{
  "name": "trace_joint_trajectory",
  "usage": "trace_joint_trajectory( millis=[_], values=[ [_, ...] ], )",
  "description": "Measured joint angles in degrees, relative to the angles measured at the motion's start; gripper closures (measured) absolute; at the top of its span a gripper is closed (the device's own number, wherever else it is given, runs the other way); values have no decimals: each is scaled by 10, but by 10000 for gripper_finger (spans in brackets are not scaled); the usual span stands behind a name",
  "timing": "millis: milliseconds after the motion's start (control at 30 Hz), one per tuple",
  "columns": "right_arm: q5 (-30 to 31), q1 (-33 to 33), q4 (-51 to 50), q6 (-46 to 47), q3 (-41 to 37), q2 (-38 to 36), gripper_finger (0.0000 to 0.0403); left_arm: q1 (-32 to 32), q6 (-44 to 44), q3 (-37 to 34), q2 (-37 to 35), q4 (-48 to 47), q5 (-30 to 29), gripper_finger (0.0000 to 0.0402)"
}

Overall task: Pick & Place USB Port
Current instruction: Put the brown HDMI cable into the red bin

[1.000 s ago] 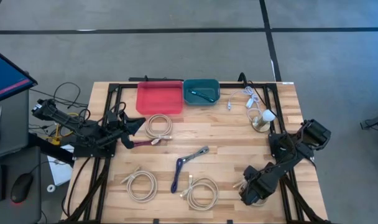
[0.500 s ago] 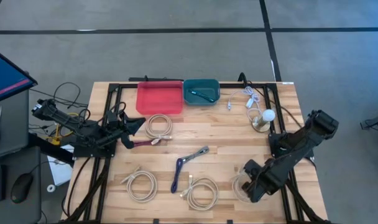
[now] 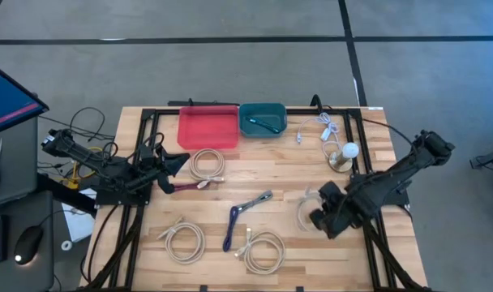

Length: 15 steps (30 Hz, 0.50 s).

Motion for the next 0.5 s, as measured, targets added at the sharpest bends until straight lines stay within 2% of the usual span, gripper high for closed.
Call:
trace_joint_trajectory(
  millis=[333, 500],
  values=[
    [78, -130, 109, -191, 32, -16, 403, 0, 0, 0, 0, 0, 2, 383],
    [92, -188, 197, -298, 52, -15, 403, 0, -16, 0, 0, 0, 45, 361]
  ],
)
